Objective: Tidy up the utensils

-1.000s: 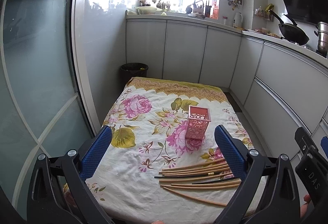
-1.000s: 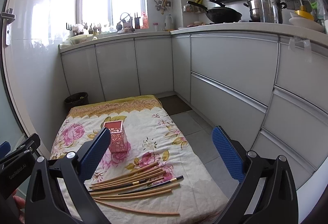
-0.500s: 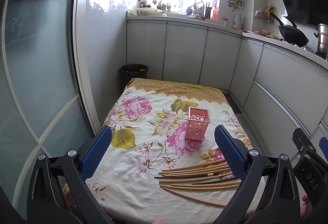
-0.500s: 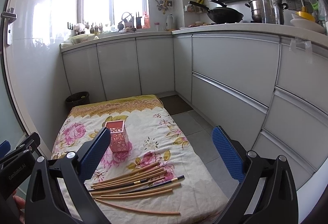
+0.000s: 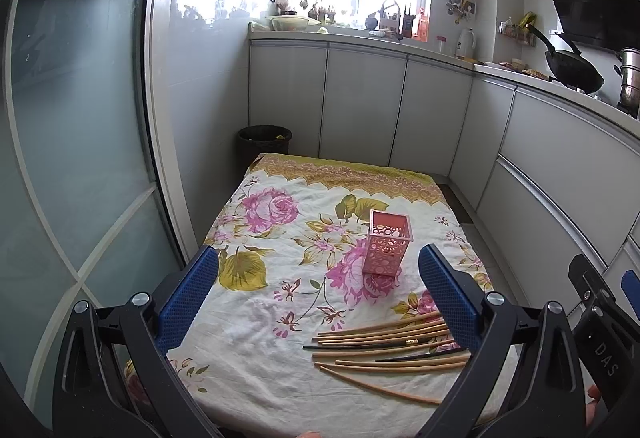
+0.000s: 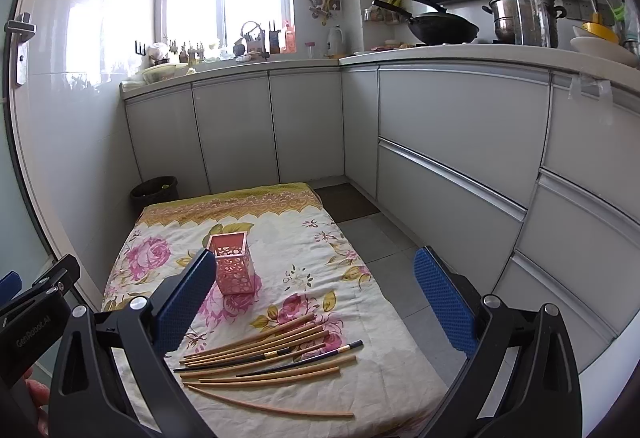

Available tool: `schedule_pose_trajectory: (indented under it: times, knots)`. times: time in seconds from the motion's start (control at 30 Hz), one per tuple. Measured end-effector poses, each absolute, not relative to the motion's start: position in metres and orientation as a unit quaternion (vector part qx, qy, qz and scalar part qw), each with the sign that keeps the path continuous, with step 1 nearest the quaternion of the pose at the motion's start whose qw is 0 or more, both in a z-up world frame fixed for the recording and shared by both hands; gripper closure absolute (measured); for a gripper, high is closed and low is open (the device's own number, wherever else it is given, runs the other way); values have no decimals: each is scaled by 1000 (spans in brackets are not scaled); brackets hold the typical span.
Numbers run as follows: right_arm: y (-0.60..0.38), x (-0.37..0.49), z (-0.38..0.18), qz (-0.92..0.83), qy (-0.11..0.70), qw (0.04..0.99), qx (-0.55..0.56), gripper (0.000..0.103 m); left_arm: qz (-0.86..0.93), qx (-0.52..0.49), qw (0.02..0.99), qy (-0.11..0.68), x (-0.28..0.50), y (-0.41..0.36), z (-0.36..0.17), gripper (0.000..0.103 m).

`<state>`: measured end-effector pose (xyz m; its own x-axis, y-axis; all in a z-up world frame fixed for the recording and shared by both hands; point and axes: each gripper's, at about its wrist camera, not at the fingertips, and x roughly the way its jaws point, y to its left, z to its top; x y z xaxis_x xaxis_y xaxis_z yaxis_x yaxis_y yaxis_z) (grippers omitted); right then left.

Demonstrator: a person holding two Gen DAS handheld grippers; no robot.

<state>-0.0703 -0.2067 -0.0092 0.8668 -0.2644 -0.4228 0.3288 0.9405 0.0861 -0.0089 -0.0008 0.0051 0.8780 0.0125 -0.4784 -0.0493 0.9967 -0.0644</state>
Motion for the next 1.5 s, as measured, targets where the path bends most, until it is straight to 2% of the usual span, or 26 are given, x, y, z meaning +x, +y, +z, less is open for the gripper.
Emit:
schedule_pose_trajectory:
  times: [1.07,1.5]
  knots:
    - [-204,-69,-8,-152,211,963,77,6,13,-34,966,257,-3,-1,-2,7]
    - [-226,-48,-31,-159,240,952,101,6,7,-13,959,283,19,-17,-20,7]
